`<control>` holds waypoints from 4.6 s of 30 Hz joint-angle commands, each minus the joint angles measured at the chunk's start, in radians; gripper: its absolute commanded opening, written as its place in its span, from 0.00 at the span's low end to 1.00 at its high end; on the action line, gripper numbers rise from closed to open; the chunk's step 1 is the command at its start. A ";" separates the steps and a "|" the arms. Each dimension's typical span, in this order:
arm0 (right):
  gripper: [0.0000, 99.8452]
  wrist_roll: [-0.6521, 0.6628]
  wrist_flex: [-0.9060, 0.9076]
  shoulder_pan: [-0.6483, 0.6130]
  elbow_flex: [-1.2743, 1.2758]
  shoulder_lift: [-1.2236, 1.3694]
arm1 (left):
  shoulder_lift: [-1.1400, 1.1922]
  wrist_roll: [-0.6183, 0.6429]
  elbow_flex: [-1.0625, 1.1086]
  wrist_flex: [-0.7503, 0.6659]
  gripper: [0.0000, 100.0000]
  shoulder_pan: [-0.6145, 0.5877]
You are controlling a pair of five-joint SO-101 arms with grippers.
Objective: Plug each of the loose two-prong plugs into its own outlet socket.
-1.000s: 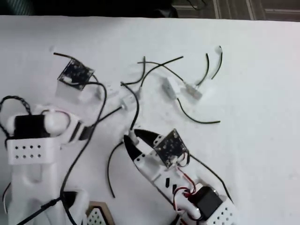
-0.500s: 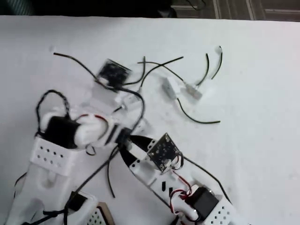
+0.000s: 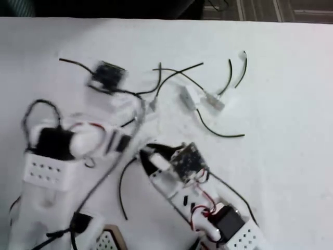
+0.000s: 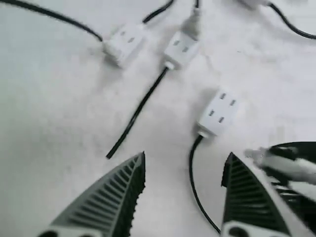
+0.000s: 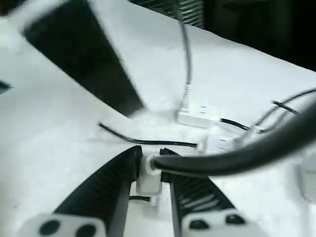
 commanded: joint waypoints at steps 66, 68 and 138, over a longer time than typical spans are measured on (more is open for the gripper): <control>0.02 0.083 -0.450 0.154 -0.307 1.282 | -0.019 -0.236 0.712 -0.516 0.26 -0.493; 0.02 0.084 -0.449 0.154 -0.299 1.282 | -0.019 -0.236 0.712 -0.516 0.26 -0.493; 0.02 0.120 -0.101 0.117 -0.284 1.136 | -0.019 -0.236 0.712 -0.517 0.26 -0.493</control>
